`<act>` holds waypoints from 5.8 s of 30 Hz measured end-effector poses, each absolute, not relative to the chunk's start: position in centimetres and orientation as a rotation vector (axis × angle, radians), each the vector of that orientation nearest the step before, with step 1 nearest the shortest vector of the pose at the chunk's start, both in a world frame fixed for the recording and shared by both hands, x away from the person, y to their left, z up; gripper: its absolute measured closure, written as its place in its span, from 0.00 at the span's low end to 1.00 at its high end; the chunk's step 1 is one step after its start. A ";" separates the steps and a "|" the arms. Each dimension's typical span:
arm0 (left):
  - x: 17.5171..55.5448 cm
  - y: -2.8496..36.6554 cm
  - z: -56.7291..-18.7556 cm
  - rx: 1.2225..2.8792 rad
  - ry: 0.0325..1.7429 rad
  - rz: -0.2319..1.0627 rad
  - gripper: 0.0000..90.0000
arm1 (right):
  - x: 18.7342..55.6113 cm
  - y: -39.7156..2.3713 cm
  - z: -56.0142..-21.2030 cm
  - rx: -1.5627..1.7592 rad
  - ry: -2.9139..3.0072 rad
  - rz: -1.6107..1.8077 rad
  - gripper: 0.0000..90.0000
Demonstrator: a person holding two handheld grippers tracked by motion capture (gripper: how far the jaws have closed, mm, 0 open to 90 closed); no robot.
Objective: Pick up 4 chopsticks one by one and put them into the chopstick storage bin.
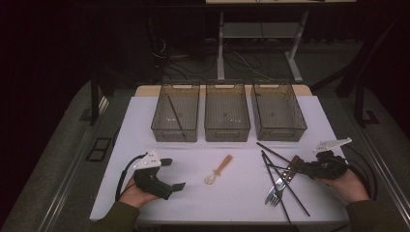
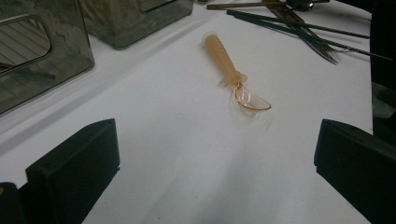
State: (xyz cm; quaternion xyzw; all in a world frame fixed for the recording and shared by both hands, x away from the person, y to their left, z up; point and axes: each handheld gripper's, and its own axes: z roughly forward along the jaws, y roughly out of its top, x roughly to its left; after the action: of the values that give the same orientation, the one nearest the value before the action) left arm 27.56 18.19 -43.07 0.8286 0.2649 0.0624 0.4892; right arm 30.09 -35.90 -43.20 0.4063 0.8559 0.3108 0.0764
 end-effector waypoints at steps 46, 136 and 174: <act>27.6 18.1 -43.1 2.013 0.645 0.148 0.00 | 29.3 -35.1 -40.7 1.088 2.529 1.165 0.95; 27.8 18.1 -43.2 2.008 0.654 0.157 0.00 | 35.2 -19.9 -35.1 0.931 2.540 1.253 0.95; 27.6 17.4 -43.1 2.005 0.650 0.158 0.00 | 42.6 -10.6 -33.6 0.988 2.534 1.171 0.95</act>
State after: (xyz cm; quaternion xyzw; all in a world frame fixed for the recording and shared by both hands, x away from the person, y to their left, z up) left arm 27.61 17.43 -43.10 0.8261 0.2679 0.0650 0.4915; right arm 42.58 -10.59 -33.60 0.3324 0.8522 0.3939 0.0899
